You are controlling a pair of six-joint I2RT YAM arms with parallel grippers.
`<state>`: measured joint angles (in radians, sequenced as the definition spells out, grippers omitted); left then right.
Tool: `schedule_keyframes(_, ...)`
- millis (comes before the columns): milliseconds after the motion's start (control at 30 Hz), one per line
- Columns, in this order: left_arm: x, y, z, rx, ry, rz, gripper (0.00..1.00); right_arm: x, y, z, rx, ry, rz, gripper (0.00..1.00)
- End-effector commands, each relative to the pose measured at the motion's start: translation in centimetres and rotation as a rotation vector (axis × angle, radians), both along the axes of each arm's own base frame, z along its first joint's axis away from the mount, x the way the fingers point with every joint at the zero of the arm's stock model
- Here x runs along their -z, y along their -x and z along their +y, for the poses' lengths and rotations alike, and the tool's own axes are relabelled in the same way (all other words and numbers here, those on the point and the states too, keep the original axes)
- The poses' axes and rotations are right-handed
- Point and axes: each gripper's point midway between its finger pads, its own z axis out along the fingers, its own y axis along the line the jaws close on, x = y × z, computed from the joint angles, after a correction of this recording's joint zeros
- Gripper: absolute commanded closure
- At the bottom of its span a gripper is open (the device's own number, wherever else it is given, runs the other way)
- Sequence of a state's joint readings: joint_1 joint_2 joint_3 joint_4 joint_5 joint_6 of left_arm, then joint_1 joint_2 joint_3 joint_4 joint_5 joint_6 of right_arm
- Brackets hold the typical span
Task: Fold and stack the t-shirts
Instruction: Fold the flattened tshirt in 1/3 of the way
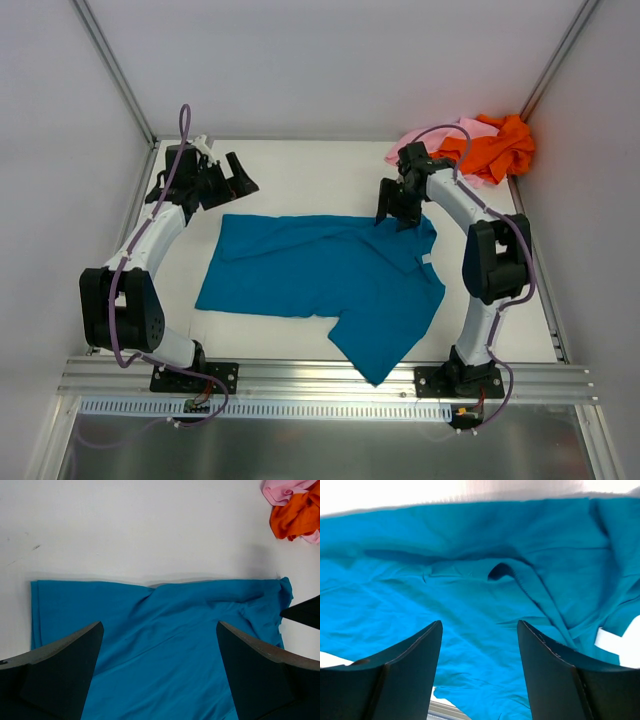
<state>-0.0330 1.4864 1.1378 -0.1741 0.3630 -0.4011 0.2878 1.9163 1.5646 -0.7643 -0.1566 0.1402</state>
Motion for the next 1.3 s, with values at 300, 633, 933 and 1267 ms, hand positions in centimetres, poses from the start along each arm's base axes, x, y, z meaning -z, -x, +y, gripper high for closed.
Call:
schedule_keyframes(300, -1.2, 0.4, -0.4, 0.037, -0.004, -0.029, 0.01, 0.4, -1.6, 2.4, -0.026, -0.032, -0.020, 0.36)
schedule_keyframes(633, -0.8, 0.7, -0.4, 0.040, -0.009, -0.016, 0.01, 2.1, -1.6, 2.8, -0.027, -0.033, 0.012, 0.37)
schedule_keyframes(933, -0.8, 0.7, -0.3, 0.039, -0.012, -0.012, 0.01, 2.4, -2.0, 3.3, -0.031, -0.041, 0.012, 0.45)
schedule_keyframes(1267, -0.6, 0.9, -0.3, 0.039, -0.015, -0.006, 0.01, 2.7, -2.4, 3.2, -0.043, -0.033, 0.016, 0.73)
